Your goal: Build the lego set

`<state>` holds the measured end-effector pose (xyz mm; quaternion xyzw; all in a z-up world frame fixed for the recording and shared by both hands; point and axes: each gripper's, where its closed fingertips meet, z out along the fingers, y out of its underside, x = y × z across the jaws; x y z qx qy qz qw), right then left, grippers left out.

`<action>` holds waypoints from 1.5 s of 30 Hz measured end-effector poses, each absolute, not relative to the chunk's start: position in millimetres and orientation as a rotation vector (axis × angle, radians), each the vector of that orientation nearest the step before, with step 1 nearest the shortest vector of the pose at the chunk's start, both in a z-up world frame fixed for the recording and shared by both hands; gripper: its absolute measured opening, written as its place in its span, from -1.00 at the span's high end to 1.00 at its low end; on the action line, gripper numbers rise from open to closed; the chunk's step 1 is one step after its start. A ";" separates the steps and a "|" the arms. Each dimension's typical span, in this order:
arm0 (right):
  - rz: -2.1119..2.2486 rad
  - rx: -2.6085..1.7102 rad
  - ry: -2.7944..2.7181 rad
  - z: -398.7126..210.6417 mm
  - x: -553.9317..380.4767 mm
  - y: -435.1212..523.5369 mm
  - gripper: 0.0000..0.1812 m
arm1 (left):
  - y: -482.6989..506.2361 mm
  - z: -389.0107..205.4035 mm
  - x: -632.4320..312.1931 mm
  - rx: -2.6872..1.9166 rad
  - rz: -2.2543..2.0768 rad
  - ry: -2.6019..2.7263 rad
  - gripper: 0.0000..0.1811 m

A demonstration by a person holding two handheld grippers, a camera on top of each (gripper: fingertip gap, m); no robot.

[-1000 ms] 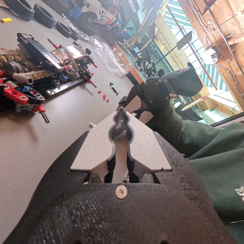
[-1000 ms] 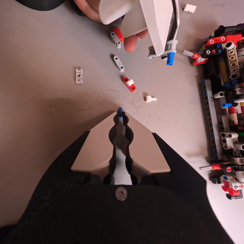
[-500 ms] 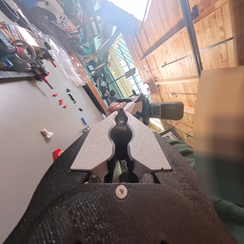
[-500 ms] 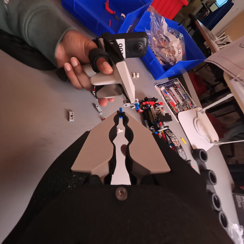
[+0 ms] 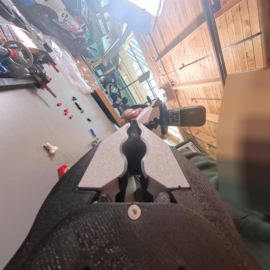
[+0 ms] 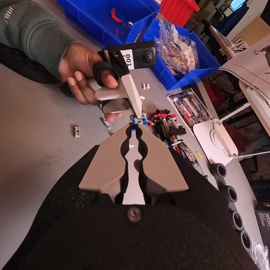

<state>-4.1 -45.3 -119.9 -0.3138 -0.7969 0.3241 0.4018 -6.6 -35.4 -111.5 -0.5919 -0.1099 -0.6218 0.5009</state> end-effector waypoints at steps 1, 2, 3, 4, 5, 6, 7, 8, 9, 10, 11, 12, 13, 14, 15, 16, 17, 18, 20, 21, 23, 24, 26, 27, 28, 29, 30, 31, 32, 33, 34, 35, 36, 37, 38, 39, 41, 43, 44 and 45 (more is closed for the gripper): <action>0.812 -0.791 -2.015 -120.2 -4.2 -45.1 0.96 | -35.3 -111.3 -6.8 -1.429 -1.505 -0.269 0.96; 0.806 -0.791 -2.016 -120.8 -4.3 -45.0 0.96 | -35.2 -111.5 -6.9 -1.430 -1.505 -0.271 0.96; 0.802 -0.792 -2.017 -121.3 -4.5 -44.7 0.96 | -35.0 -111.8 -7.1 -1.432 -1.503 -0.273 0.96; 0.800 -0.797 -2.019 -122.0 -4.7 -44.6 0.96 | -34.9 -111.9 -7.3 -1.432 -1.501 -0.273 0.96; 0.800 -0.798 -2.020 -122.4 -4.8 -44.7 0.96 | -34.9 -111.7 -7.3 -1.431 -1.502 -0.274 0.96; 0.798 -0.800 -2.023 -123.2 -4.9 -44.8 0.96 | -34.8 -111.9 -7.4 -1.433 -1.500 -0.274 0.95; 0.794 -0.802 -2.025 -124.0 -5.0 -44.6 0.96 | -34.5 -112.5 -7.5 -1.438 -1.494 -0.274 0.95; 0.793 -0.803 -2.025 -124.3 -5.1 -44.5 0.96 | -34.4 -112.8 -7.7 -1.441 -1.489 -0.273 0.96; 0.795 -0.806 -2.025 -124.5 -5.3 -44.5 0.96 | -34.3 -112.8 -7.8 -1.442 -1.486 -0.271 0.96; 0.795 -0.811 -2.027 -124.9 -5.2 -44.4 0.96 | -34.2 -112.9 -7.8 -1.444 -1.481 -0.269 0.96; 0.794 -0.813 -2.029 -125.2 -5.2 -44.4 0.97 | -34.1 -113.1 -7.8 -1.447 -1.476 -0.266 0.96; 0.789 -0.811 -2.028 -125.3 -5.3 -44.3 0.97 | -34.0 -113.2 -7.9 -1.449 -1.471 -0.265 0.96; 0.782 -0.807 -2.028 -125.5 -5.4 -44.3 0.97 | -33.8 -113.5 -8.0 -1.451 -1.467 -0.265 0.95; 0.770 -0.802 -2.028 -126.1 -5.5 -44.0 0.97 | -33.7 -114.0 -8.2 -1.454 -1.464 -0.268 0.96; 0.756 -0.794 -2.026 -126.4 -5.9 -43.7 0.97 | -33.2 -114.5 -8.6 -1.456 -1.460 -0.274 0.95; 0.735 -0.782 -2.025 -126.8 -6.3 -43.2 0.97 | -32.7 -115.1 -9.3 -1.458 -1.457 -0.284 0.95; 0.704 -0.765 -2.023 -127.6 -6.8 -42.6 0.97 | -32.2 -115.8 -9.9 -1.460 -1.456 -0.294 0.95; 0.670 -0.744 -2.019 -128.1 -7.5 -42.0 0.97 | -31.7 -116.5 -10.6 -1.460 -1.458 -0.308 0.95; 0.605 -0.704 -2.008 -128.9 -9.1 -41.1 0.97 | -30.6 -117.7 -13.0 -1.454 -1.466 -0.343 0.95; 0.575 -0.683 -2.002 -129.5 -9.8 -40.7 0.97 | -30.0 -118.4 -14.3 -1.450 -1.468 -0.361 0.95; 0.511 -0.640 -1.983 -129.8 -12.0 -39.6 0.98 | -28.6 -119.5 -17.0 -1.441 -1.470 -0.398 0.95; 0.475 -0.615 -1.971 -130.0 -13.3 -38.7 0.98 | -27.9 -119.8 -18.3 -1.436 -1.468 -0.415 0.94; 0.403 -0.572 -1.946 -130.9 -16.3 -36.8 0.99 | -26.5 -121.0 -21.1 -1.431 -1.460 -0.449 0.94; 0.366 -0.551 -1.936 -131.7 -17.9 -36.0 0.98 | -26.0 -121.6 -22.5 -1.430 -1.454 -0.464 0.94; 0.331 -0.526 -1.923 -131.9 -19.3 -35.5 0.98 | -25.5 -122.2 -23.8 -1.428 -1.448 -0.476 0.94; 0.299 -0.504 -1.911 -132.3 -20.9 -35.0 0.98 | -25.1 -122.8 -25.4 -1.426 -1.440 -0.490 0.94; 0.269 -0.483 -1.899 -132.9 -22.3 -34.4 0.97 | -24.6 -123.5 -26.9 -1.425 -1.430 -0.505 0.94; 0.243 -0.464 -1.886 -133.3 -23.7 -33.9 0.97 | -24.1 -124.1 -28.3 -1.423 -1.421 -0.518 0.94; 0.216 -0.447 -1.872 -133.6 -25.2 -33.4 0.98 | -23.8 -124.5 -29.7 -1.421 -1.413 -0.531 0.94; 0.185 -0.431 -1.857 -133.9 -27.0 -32.7 0.97 | -23.5 -124.9 -31.1 -1.419 -1.404 -0.542 0.94; 0.146 -0.408 -1.834 -133.2 -29.0 -31.8 0.98 | -23.3 -125.0 -32.7 -1.416 -1.396 -0.553 0.95; 0.106 -0.387 -1.819 -133.7 -30.7 -31.3 0.98 | -23.1 -125.3 -34.3 -1.413 -1.388 -0.564 0.95; 0.078 -0.377 -1.810 -134.3 -32.3 -31.4 0.98 | -23.0 -126.0 -35.9 -1.413 -1.379 -0.574 0.94; 0.062 -0.374 -1.799 -134.2 -33.8 -31.2 0.98 | -22.9 -126.5 -37.5 -1.410 -1.373 -0.583 0.94; 0.046 -0.375 -1.793 -135.1 -35.3 -30.7 0.98 | -22.9 -127.0 -38.6 -1.408 -1.372 -0.592 0.94; 0.025 -0.368 -1.790 -136.0 -36.4 -30.4 0.97 | -22.7 -127.6 -39.5 -1.407 -1.369 -0.601 0.94; -0.015 -0.344 -1.772 -136.5 -38.4 -29.8 0.98 | -22.4 -128.5 -41.3 -1.405 -1.359 -0.618 0.94; -0.044 -0.343 -1.757 -137.4 -40.2 -29.1 0.97 | -21.4 -129.8 -43.5 -1.407 -1.337 -0.634 0.94; -0.060 -0.345 -1.751 -138.1 -41.1 -28.7 0.97 | -20.7 -130.5 -44.6 -1.405 -1.326 -0.643 0.94; -0.070 -0.350 -1.744 -138.6 -42.0 -28.5 0.97 | -20.2 -131.3 -45.6 -1.403 -1.315 -0.650 0.94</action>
